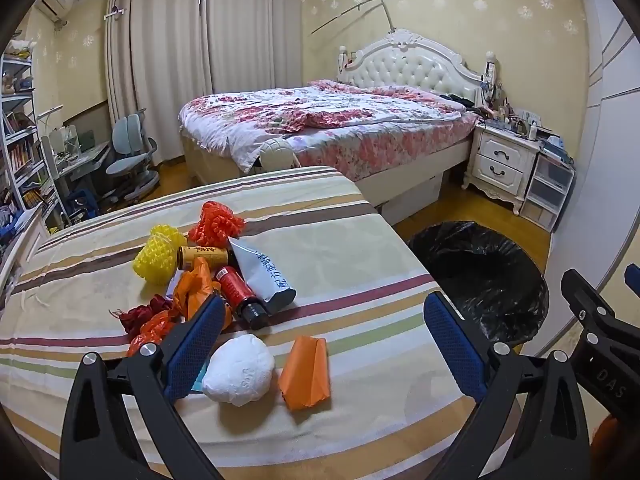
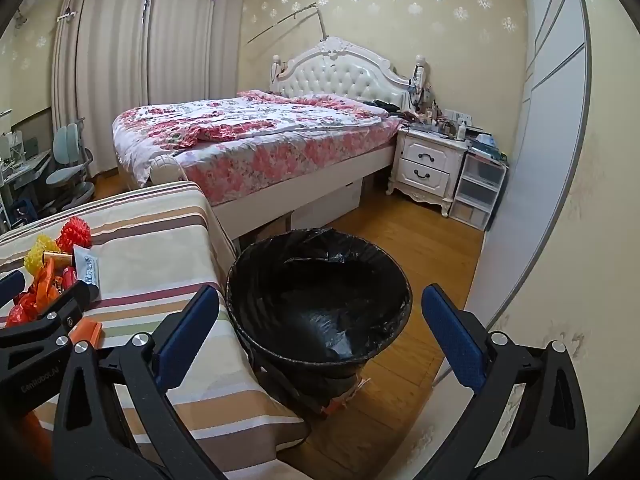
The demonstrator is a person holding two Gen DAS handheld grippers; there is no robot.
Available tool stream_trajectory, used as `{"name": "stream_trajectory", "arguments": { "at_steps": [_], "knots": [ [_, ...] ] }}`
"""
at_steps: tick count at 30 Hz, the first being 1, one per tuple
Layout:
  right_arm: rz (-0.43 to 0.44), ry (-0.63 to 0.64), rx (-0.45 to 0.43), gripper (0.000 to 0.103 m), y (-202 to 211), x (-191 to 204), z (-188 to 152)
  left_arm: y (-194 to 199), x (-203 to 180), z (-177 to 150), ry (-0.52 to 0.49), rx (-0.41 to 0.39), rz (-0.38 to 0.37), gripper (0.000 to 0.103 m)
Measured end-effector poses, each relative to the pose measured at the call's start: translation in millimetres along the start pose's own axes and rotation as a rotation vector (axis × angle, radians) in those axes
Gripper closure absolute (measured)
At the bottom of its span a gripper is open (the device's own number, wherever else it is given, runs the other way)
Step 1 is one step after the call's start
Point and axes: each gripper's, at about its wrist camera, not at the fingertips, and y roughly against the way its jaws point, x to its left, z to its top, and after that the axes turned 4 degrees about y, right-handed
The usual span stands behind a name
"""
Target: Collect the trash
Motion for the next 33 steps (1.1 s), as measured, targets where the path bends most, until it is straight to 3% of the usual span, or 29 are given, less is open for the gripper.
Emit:
{"name": "stream_trajectory", "arguments": {
  "at_steps": [33],
  "knots": [
    [-0.001, 0.001, 0.014, 0.004, -4.1, -8.1, -8.1, 2.2, 4.3, 0.1, -0.010, -0.014, 0.016, 0.006]
  ]
}}
